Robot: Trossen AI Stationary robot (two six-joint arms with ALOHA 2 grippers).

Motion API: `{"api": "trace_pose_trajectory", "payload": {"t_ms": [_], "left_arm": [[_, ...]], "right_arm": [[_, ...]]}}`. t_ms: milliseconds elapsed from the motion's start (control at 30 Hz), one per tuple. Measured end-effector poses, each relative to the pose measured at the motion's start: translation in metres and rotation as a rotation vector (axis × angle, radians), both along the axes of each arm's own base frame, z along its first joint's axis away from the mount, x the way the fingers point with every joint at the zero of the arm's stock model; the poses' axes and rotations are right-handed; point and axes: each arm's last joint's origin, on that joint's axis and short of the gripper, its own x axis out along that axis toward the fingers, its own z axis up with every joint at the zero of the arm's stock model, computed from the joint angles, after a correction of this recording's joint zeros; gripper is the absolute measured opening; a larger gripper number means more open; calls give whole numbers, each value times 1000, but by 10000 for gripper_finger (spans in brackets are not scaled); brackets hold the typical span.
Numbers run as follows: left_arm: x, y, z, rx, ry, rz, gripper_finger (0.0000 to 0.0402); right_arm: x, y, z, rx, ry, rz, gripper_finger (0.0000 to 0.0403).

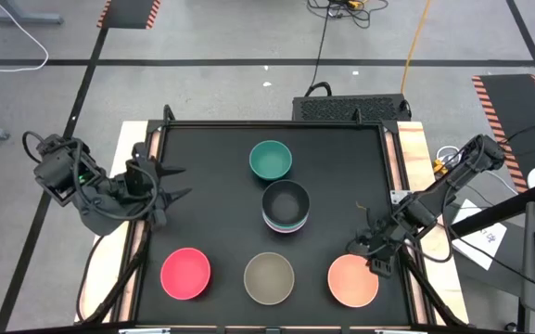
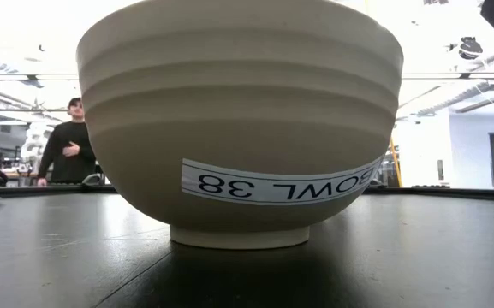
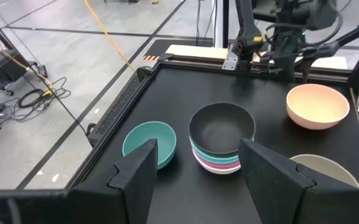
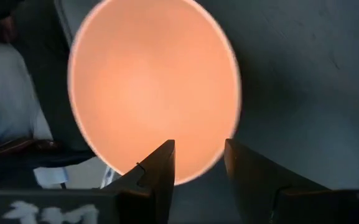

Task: Nest bowls inside each other
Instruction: Stack the light orange bowl on top of the black bowl

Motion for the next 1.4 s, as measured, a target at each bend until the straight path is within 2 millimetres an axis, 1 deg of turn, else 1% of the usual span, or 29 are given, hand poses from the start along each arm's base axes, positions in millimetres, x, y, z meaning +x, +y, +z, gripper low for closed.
{"api": "trace_pose_trajectory", "payload": {"t_ms": [200, 600, 800, 1000, 1400], "left_arm": [[2, -2, 3, -3, -25, -14, 228], [2, -2, 3, -3, -28, -15, 228], [2, -1, 3, 47, -36, 6, 228], [2, -1, 3, 18, -43, 14, 228], [2, -1, 3, 3, -40, 8, 228]], "right_arm": [[0, 0, 0, -2, 9, -14, 130], [1, 1, 1, 12, -13, 22, 130], [1, 1, 1, 7, -22, 46, 130], [1, 1, 1, 7, -25, 49, 130], [6, 6, 5, 49, -110, 83, 130]]}}
